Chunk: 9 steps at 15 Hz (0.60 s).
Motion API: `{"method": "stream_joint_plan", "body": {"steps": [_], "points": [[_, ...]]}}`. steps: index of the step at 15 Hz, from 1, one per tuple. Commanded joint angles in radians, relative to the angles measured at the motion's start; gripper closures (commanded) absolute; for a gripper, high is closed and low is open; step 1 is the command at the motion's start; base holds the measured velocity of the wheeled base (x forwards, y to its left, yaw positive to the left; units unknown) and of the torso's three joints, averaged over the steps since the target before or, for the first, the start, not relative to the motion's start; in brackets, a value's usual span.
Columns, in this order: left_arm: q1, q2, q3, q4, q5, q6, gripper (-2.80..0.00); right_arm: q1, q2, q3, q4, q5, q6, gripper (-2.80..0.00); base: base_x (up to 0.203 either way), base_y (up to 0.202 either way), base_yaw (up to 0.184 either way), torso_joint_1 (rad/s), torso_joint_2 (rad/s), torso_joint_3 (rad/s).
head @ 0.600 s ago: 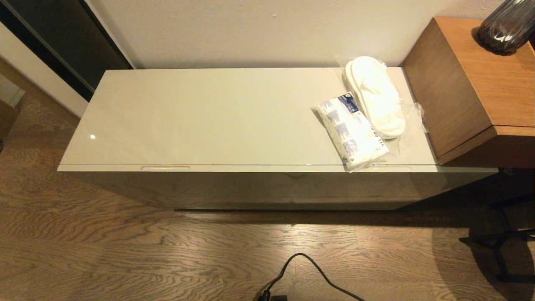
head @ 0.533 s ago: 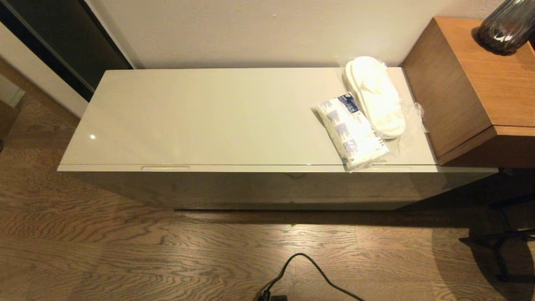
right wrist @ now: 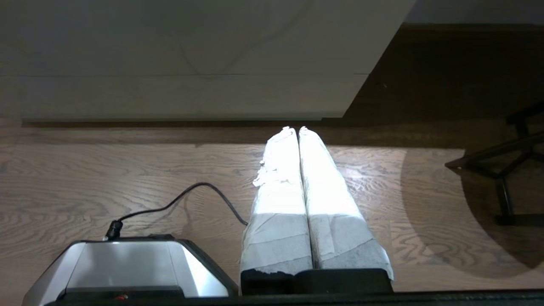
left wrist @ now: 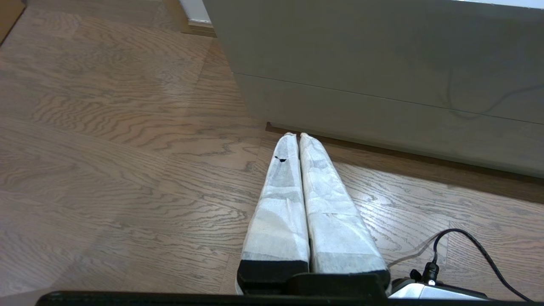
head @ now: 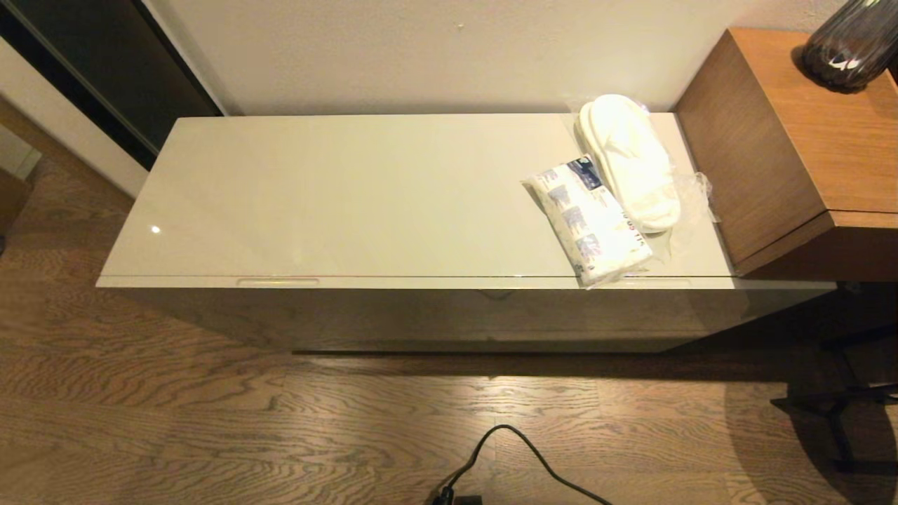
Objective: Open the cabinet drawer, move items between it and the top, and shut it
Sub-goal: Open the drawer
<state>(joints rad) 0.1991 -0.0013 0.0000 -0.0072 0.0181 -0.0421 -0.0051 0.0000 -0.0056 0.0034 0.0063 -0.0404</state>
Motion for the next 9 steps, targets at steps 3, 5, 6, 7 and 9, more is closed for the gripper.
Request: {"method": "stream_joint_plan", "body": {"steps": [3, 5, 6, 7, 9], "points": [[0.000, -0.039, 0.002, -0.002, 0.000, -0.001, 0.00, 0.000, 0.002, -0.286, 0.202, 0.016, 0.021, 0.00, 0.000, 0.000, 0.000, 0.000, 0.00, 0.000], [0.000, -0.039, 0.002, 0.000, 0.000, -0.001, 0.00, 0.000, 0.004, -0.425, 0.423, 0.074, 0.058, 0.00, 0.000, 0.000, 0.000, 0.000, 0.00, 0.000], [0.000, -0.039, 0.002, 0.000, 0.000, -0.001, 0.00, -0.001, 0.005, -0.435, 0.443, 0.092, 0.073, 0.00, 0.000, 0.000, 0.000, 0.000, 0.00, 0.000], [0.000, -0.039, 0.002, 0.000, 0.000, -0.001, 0.00, -0.001, 0.006, -0.416, 0.455, 0.107, 0.084, 0.00, 0.000, 0.000, 0.000, 0.000, 0.00, 0.000], [0.000, -0.039, 0.003, 0.000, 0.000, -0.001, 0.00, -0.001, 0.026, -0.439, 0.456, 0.110, 0.091, 0.00, 0.000, 0.000, 0.000, 0.000, 0.00, 0.000]]}}
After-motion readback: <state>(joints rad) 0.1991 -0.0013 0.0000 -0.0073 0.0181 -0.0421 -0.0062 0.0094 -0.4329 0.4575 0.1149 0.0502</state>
